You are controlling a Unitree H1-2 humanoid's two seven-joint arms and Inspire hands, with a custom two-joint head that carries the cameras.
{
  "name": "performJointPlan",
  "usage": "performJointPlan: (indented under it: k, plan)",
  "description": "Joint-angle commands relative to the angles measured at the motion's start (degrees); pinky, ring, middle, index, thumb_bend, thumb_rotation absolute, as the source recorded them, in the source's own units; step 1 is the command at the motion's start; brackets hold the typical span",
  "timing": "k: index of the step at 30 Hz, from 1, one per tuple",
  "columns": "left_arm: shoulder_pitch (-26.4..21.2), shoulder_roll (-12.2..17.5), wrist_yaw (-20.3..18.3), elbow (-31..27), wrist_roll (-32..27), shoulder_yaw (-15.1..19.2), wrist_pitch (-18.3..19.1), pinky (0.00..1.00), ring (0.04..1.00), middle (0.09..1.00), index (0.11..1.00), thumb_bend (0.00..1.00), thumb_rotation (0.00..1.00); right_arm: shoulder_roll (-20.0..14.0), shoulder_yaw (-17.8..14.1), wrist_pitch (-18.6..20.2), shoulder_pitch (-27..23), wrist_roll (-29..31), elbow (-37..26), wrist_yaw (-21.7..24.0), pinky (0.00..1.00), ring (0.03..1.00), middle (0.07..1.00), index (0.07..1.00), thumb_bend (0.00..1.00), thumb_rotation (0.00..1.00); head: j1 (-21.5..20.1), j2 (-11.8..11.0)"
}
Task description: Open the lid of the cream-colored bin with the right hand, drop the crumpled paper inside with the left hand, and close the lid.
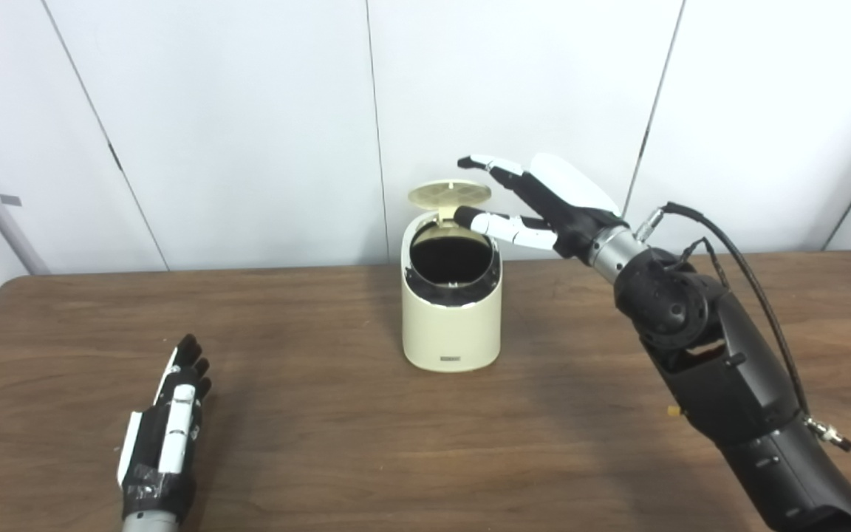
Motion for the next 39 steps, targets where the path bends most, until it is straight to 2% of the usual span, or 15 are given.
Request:
performJointPlan:
  k: [1, 7, 10, 19, 25, 39]
  plan:
    - [0.74, -1.32, 0.09, 1.72, -0.38, -0.44, -0.94, 1.0, 0.989, 0.999, 0.997, 0.5, 0.8, -1.09, -0.11, -1.7, -2.94, -0.92, -2.02, -0.14, 0.86, 0.954, 0.934, 0.912, 0.56, 0.96, -0.08, 0.09]
    - [0.63, -1.61, 0.28, 1.62, -0.53, -0.48, -0.55, 1.0, 0.989, 0.991, 0.996, 0.48, 0.79, -1.68, 0.76, -1.96, -2.22, -2.6, -3.46, 0.59, 0.87, 0.969, 0.935, 0.896, 0.56, 0.91, -0.08, -0.07]
    - [0.51, -1.71, 0.31, 2.04, -0.5, -0.44, -1.02, 1.0, 0.992, 0.995, 1.0, 0.45, 0.79, -2.2, 1.22, -2.51, -1.83, -3.53, -3.93, 0.96, 0.87, 0.967, 0.932, 0.893, 0.56, 0.92, -0.11, -0.03]
    - [0.09, -1.97, 0.33, 2.5, -0.46, -0.27, -1.66, 1.0, 0.98, 0.99, 0.995, 0.47, 0.76, -3.1, 2.0, -3.12, -0.34, -5.14, -6.13, 1.87, 0.92, 0.975, 0.934, 0.891, 0.57, 0.91, 0.17, 0.17]
    - [0.06, -2.15, 0.49, 1.92, -0.27, -0.33, -0.82, 1.0, 0.98, 0.99, 0.995, 0.47, 0.77, -3.68, 1.82, -3.14, 1.38, -5.92, -7.94, 3.14, 0.93, 0.981, 0.933, 0.885, 0.55, 0.86, 0.11, 0.67]
    - [0.19, -2.12, 0.63, 1.23, -0.22, -0.35, -0.25, 1.0, 0.985, 0.994, 0.995, 0.48, 0.78, -3.99, 1.6, -2.94, 4.75, -6.19, -9.22, 5.02, 0.93, 0.999, 0.95, 0.886, 0.54, 0.87, 0.3, 1.35]
